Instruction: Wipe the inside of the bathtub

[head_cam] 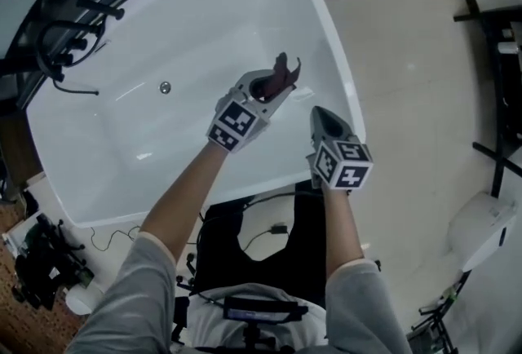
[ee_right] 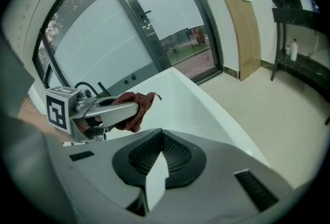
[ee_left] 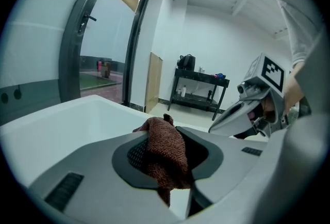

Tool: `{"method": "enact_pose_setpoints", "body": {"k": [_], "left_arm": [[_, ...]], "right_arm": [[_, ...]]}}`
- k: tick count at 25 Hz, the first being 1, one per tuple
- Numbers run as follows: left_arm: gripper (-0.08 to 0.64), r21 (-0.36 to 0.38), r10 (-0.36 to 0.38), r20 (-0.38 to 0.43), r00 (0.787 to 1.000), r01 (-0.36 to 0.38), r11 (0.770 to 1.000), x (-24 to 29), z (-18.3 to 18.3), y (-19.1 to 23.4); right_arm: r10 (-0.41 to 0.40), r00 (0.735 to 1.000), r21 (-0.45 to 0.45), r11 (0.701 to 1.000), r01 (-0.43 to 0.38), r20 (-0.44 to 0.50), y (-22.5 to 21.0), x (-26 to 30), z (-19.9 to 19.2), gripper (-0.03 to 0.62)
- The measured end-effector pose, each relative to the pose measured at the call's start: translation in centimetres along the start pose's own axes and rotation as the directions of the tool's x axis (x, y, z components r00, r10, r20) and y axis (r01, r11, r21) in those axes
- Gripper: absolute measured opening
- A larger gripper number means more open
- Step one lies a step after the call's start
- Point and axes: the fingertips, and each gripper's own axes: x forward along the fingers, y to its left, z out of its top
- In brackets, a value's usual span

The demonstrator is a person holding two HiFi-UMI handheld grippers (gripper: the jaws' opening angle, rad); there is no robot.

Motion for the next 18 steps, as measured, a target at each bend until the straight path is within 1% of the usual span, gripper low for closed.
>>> {"method": "enact_pose_setpoints", "body": {"k": [5,8,15,18], "left_arm": [[0.109,0.029,-0.044,-0.007,0.999,0.044,0.999,6.1,-2.8,1.5],[0.109,0.067,-0.066,-0.009,0.998,0.066,0.996,9.4,-4.2,2.1],[0.109,0.124,-0.082,0.007,0.997,0.080,0.989,15.1,-4.7,3.9],[0.108,0.132,-0.105,0.009,0.994,0.103,0.986,16.3,-4.7,4.2]], "right_arm": [[-0.042,0.999,0.007,0.999,0.042,0.004,-2.7,2.8,-1.5,0.009],[-0.050,0.999,0.011,0.999,0.050,0.001,-3.8,4.1,-2.3,0.009],[-0.076,0.997,0.044,0.996,0.076,0.004,-5.9,5.7,-3.2,0.009],[-0.071,0.997,0.034,0.997,0.071,0.007,-6.1,5.8,-2.9,0.009]]}}
